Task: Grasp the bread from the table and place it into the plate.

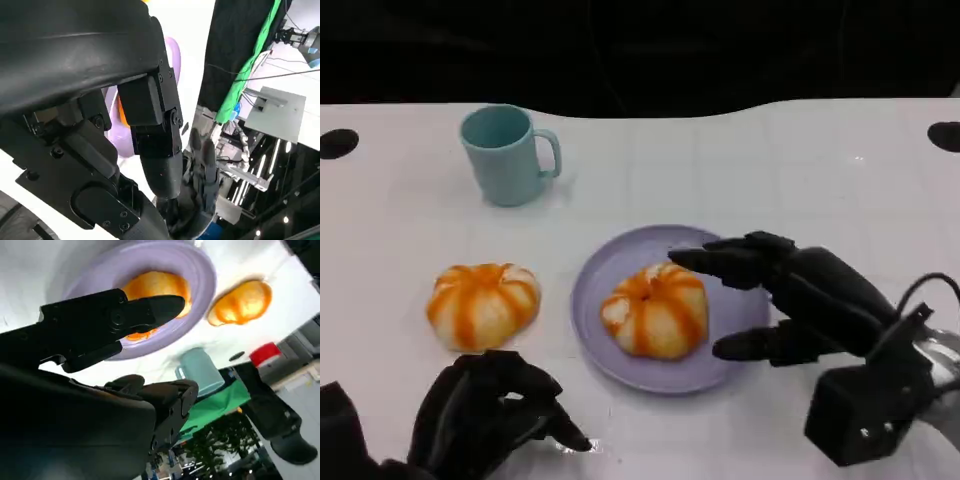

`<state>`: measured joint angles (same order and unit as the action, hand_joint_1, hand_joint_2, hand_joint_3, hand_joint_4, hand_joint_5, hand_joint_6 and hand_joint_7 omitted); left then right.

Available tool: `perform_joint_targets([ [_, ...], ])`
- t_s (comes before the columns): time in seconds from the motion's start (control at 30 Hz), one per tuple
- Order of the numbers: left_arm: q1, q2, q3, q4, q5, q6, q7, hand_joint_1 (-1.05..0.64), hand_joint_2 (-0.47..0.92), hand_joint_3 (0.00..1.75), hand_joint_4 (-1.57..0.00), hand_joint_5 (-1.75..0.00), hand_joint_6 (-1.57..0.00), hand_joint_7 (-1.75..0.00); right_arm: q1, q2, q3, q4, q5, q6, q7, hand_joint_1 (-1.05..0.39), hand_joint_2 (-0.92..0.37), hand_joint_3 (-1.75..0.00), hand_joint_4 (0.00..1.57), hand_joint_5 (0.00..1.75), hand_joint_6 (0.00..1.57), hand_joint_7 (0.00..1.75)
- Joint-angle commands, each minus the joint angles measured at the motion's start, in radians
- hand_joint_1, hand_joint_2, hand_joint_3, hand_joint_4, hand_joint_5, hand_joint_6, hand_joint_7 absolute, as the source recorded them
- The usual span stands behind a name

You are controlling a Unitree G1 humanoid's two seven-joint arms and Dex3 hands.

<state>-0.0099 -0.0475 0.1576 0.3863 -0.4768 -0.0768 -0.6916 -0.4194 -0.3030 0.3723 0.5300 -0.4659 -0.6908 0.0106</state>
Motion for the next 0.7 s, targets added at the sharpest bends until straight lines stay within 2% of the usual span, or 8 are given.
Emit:
perform_joint_targets([
  [0.03,0.007,0.012,0.005,-0.002,0.001,-0.002,0.005,-1.03,0.57,0.00,-1.57,-0.51,-1.57,-0.24,0.071,-0.038,-0.049,-0.062,0.089,-0.025,0.055,-0.52,-0.92,-0.15,0.31,0.45,0.48,0.08],
  [0.1,0.007,0.012,0.005,-0.001,0.003,-0.003,0.006,-1.03,0.57,0.00,-1.57,-0.51,-1.57,-0.24,0.111,-0.035,-0.075,-0.071,0.148,-0.061,0.067,-0.47,-0.92,-0.13,0.32,0.58,0.53,0.09],
  [0.2,0.007,0.011,0.006,-0.004,-0.001,0.000,0.004,-1.03,0.56,0.00,-1.57,-0.51,-1.57,-0.24,0.167,-0.025,-0.108,-0.091,0.250,-0.077,0.109,-0.40,-0.92,-0.11,0.34,0.93,0.64,0.14],
  [0.33,0.008,0.012,0.005,-0.005,0.004,-0.006,0.007,-1.03,0.57,0.01,-1.57,-0.51,-1.57,-0.23,0.228,-0.014,-0.142,-0.119,0.390,-0.082,0.189,-0.33,-0.92,-0.18,0.36,1.12,0.72,0.23],
  [0.4,0.008,0.011,0.004,-0.006,0.005,-0.004,0.010,-1.03,0.57,0.00,-1.57,-0.52,-1.57,-0.24,0.256,-0.006,-0.163,-0.137,0.437,-0.068,0.216,-0.30,-0.92,-0.24,0.36,1.25,0.61,0.57],
  [0.47,0.009,0.010,0.004,-0.010,0.001,0.007,0.013,-1.03,0.56,0.00,-1.57,-0.52,-1.57,-0.24,0.294,0.007,-0.183,-0.180,0.500,-0.018,0.242,-0.25,-0.91,-0.26,0.44,1.28,0.56,0.85],
  [0.53,0.008,0.009,0.003,-0.010,0.001,0.004,0.012,-1.03,0.56,0.00,-1.57,-0.52,-1.57,-0.24,0.327,0.014,-0.197,-0.225,0.557,0.034,0.276,-0.23,-0.90,-0.31,0.47,1.30,0.55,0.95],
  [0.7,0.009,0.008,0.003,-0.014,-0.003,0.010,0.011,-1.04,0.56,0.00,-1.57,-0.51,-1.57,-0.24,0.415,0.008,-0.233,-0.371,0.666,0.209,0.348,-0.17,-0.72,-0.73,0.51,1.42,0.55,1.18],
])
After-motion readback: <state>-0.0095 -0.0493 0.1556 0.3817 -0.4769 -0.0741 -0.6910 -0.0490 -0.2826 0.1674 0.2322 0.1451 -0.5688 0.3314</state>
